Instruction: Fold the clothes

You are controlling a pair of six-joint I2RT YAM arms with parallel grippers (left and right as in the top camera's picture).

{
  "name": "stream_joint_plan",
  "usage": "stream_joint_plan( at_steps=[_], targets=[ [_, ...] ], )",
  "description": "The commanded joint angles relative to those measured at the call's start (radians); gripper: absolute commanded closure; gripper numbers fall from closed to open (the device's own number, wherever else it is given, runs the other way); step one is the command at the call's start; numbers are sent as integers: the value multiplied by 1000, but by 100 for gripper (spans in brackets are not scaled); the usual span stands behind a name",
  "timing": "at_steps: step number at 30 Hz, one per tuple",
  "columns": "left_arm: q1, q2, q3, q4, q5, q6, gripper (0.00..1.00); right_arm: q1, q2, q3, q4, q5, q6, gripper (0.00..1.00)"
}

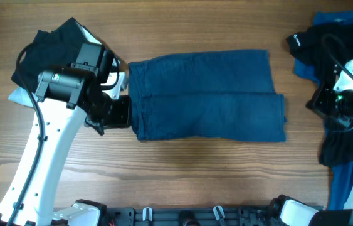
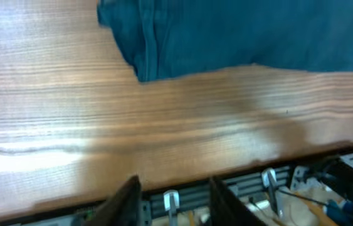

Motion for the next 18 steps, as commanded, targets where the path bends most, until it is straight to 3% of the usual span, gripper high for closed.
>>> stream_joint_plan(
  at_steps=[1, 2, 3, 4, 5, 9, 18],
  targets=[
    [3, -12, 0, 153, -2, 5, 56, 35, -8, -83, 166, -135, -10, 78],
    [3, -2, -6, 212, -2, 5, 65, 59, 6, -134, 270, -188, -5, 78],
    [3, 21, -11, 273, -1, 4, 82, 82, 26, -170, 346, -211, 11, 79],
    [3, 42, -13, 306, -2, 5, 90, 102, 47, -195, 401, -216, 23, 83],
    [3, 92, -20, 375, -2, 5, 96, 139, 97, -237, 503, -215, 92, 96],
    [3, 251, -21, 489, 63, 5, 96, 220, 259, -281, 745, -224, 190, 95],
    [-5, 564, -22, 647, 11, 5, 96, 293, 608, -280, 1022, -232, 320, 96]
  ],
)
